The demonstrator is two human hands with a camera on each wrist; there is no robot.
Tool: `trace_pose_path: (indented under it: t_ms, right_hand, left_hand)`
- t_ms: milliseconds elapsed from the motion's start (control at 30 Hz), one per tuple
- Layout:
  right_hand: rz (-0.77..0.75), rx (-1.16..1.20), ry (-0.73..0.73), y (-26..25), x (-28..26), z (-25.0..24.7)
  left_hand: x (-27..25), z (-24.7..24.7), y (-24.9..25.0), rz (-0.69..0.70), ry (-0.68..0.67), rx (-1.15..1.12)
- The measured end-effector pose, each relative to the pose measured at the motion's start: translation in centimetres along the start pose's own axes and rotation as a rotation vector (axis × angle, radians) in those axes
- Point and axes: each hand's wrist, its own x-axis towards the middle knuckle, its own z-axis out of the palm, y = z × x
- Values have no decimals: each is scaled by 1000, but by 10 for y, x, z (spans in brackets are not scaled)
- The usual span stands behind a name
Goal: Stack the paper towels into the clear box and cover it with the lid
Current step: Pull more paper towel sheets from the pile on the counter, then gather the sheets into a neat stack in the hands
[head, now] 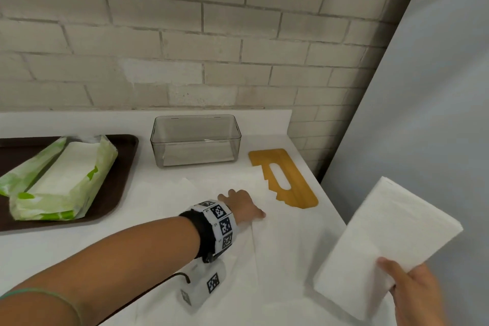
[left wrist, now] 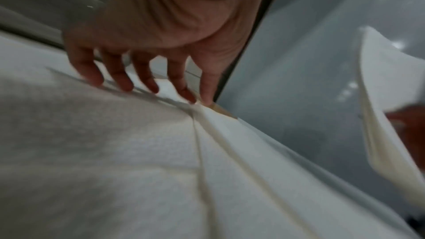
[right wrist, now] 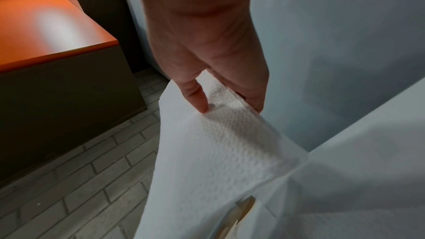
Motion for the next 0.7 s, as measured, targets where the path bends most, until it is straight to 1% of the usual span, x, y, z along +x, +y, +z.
trace_pose_path:
  t_ms: [33, 67, 100, 133, 167, 200, 233, 267, 300, 333, 367, 400, 467, 533, 600, 700]
  right_hand:
    - [-3, -8, -10, -3, -3, 1]
    - [-6, -16, -22, -6, -6, 2]
    - [-6, -21, -26, -10, -7, 3]
    - [-4, -21, -29, -16, -9, 4]
    - [-2, -18, -25, -22, -9, 6]
    - [-3, -11, -31, -29, -10, 8]
    - [-4, -5, -43, -34, -9, 11]
    - [-7, -4, -65, -39, -9, 17]
    - [-16, -8, -91, -43, -9, 25]
    - [-29, -13, -128, -49, -9, 35]
    - [-46, -34, -173, -55, -7, 45]
    - [-76, -70, -220, -64, -4, 56]
    - [-177, -150, -302, -84, 4, 81]
    - [-299, -207, -374, -110, 12, 111]
    - [-424, -279, -454, -138, 19, 153]
    - [-665, -480, -584, -170, 27, 231]
  left_hand:
    - [-2, 1, 3, 24, 50, -18]
    - [-3, -2, 5, 85, 110, -78]
    - [-5, -8, 5, 166, 169, -183]
    - [-8, -17, 6, 231, 219, -335]
    - [-11, -28, 8, 276, 268, -538]
    - [-13, -35, 7, 289, 302, -766]
    - [-17, -38, 7, 271, 288, -960]
    - [-21, -35, 7, 235, 229, -1096]
    - [-24, -26, 6, 204, 129, -1149]
    - [-25, -16, 5, 182, 30, -1120]
    - [-26, -8, 4, 174, -10, -1076]
    - [-27, -7, 2, 178, 8, -1064]
    - [-30, -21, -11, 184, 129, -1123]
    - [-40, -41, -37, 144, 250, -1196]
    - [-57, -56, -72, 101, 348, -1293]
    - [-86, -57, -123, 45, 421, -1410]
